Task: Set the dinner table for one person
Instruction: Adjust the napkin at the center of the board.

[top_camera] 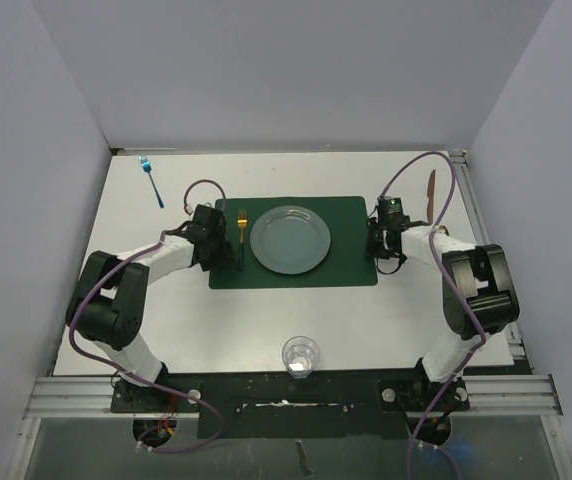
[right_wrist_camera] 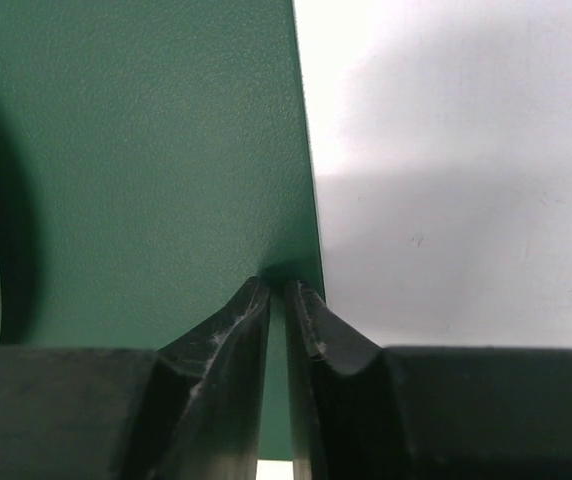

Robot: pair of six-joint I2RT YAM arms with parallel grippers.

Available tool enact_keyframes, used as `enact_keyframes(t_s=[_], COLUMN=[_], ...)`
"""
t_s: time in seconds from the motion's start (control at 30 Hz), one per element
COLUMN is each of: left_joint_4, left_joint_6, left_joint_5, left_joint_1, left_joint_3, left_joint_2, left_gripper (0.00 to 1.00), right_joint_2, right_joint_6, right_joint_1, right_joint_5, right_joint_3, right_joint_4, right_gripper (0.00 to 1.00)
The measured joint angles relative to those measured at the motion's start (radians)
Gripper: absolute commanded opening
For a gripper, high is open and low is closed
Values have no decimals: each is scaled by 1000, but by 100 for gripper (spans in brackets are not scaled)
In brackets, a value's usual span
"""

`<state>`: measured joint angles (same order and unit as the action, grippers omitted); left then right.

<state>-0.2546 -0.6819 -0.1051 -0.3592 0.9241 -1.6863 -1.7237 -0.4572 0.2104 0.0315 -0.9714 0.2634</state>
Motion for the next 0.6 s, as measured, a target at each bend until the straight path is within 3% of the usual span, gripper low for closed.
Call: enact_keyframes(t_s=[0.27,0.37,0.6], left_joint_4=[-48,-78,-116], left_joint_6=[-3,-2,33], left_joint_5=[-37,-74,-195], left_joint_1=[1,1,59], left_joint_3=[4,30,231], left_joint_2=[111,203,281], left_gripper=[52,63,63], right_joint_2=[173,265,466], right_joint_6=[5,6,6], right_joint_1=[0,0,0], right_joint_5=[-14,-15,-10], right_joint_3=[-2,-23,-61], right_joint_4=[65,91,107], right_gripper=[23,24,25])
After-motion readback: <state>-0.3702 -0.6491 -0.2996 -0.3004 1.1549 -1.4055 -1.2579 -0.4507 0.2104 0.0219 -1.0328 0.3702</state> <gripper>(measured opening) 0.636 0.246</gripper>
